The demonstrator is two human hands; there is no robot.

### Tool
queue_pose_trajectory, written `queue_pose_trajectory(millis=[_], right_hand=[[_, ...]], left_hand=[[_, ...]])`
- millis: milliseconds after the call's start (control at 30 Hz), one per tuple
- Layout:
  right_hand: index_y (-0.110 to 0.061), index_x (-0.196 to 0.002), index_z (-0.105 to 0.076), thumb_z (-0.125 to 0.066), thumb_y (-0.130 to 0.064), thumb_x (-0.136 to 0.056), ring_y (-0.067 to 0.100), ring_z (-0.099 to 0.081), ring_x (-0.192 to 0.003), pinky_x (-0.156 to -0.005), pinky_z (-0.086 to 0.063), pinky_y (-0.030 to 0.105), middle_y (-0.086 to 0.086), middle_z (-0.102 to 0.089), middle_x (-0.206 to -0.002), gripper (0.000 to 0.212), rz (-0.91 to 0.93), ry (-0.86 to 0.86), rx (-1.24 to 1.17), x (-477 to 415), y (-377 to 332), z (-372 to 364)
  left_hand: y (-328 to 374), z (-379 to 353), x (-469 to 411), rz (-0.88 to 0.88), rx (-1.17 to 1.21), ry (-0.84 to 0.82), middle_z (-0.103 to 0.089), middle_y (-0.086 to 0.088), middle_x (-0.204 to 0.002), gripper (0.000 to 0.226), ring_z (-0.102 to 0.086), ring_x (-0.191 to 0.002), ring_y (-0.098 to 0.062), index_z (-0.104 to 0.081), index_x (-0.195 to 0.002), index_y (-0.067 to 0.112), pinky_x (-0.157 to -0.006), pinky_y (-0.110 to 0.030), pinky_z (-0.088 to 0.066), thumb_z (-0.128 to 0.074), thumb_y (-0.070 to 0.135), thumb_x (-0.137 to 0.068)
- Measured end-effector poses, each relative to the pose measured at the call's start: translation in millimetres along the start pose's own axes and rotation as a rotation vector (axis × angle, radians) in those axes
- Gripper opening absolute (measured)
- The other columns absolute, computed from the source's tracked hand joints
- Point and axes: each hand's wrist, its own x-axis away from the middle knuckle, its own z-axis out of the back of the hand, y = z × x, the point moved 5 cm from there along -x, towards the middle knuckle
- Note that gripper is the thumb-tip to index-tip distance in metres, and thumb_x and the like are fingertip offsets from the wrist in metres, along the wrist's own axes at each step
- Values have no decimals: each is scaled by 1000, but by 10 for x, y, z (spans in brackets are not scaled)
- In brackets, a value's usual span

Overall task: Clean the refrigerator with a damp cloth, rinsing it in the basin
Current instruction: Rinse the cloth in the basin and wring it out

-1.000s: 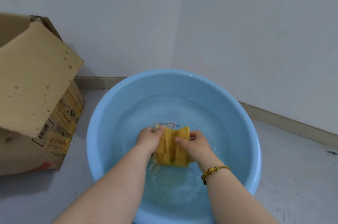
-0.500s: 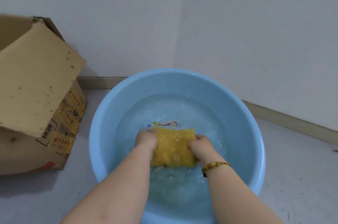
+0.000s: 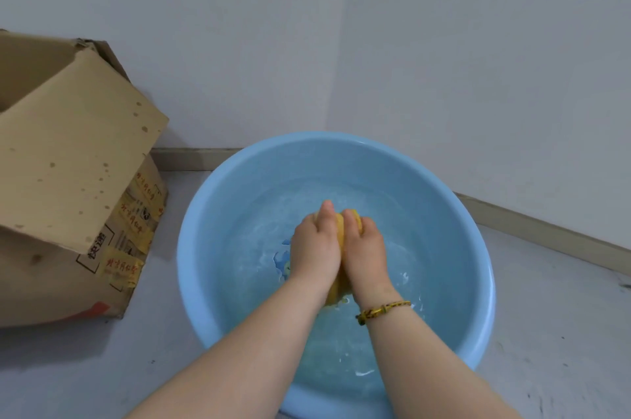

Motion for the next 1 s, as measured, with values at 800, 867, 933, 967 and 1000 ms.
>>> queue_pose_trajectory(millis=[800,867,933,967,1000], right_hand=[[-16,-101,-55,-52,-18,-62,26,-53,-83,-68,-33,25,0,-63,-89,39,822,-162,563,573,-179,4],[-29,-115,-47,-55,-29,-66,19,-44,-103,-83,-31,22,-6,-60,-110,50,857,-90,553,548,-207,149],[-34,-136,-27,-67,-29,-72,8,-23,-128,-105,-23,23,-10,-33,-138,75,596,-108,383,493,-219,299],[-30,-143,-14,-73,-26,-72,6,-16,-133,-110,-18,22,-11,-22,-142,92,394,-180,258,454,-149,311],[-28,-145,-7,-77,-23,-70,6,-20,-133,-110,-22,22,-11,-22,-143,103,226,-265,135,445,-86,289]], left_hand=[[-173,132,76,109,574,-155,-59,-6,-82,28,-58,-74,-19,-58,-97,12,-62,-25,-47,-71,22,-75],[-179,200,39,95,547,-102,-62,-4,-79,15,-58,-74,-21,-61,-93,13,-59,-25,-46,-66,19,-80],[-106,201,78,74,550,-138,-63,-3,-75,7,-60,-68,-17,-61,-83,13,-59,-25,-49,-61,20,-84],[-55,173,107,67,569,-183,-64,-3,-75,9,-62,-66,-15,-61,-82,12,-60,-25,-51,-59,21,-85],[-19,136,128,52,582,-226,-65,-3,-74,13,-64,-64,-13,-62,-82,11,-60,-24,-53,-57,22,-86]])
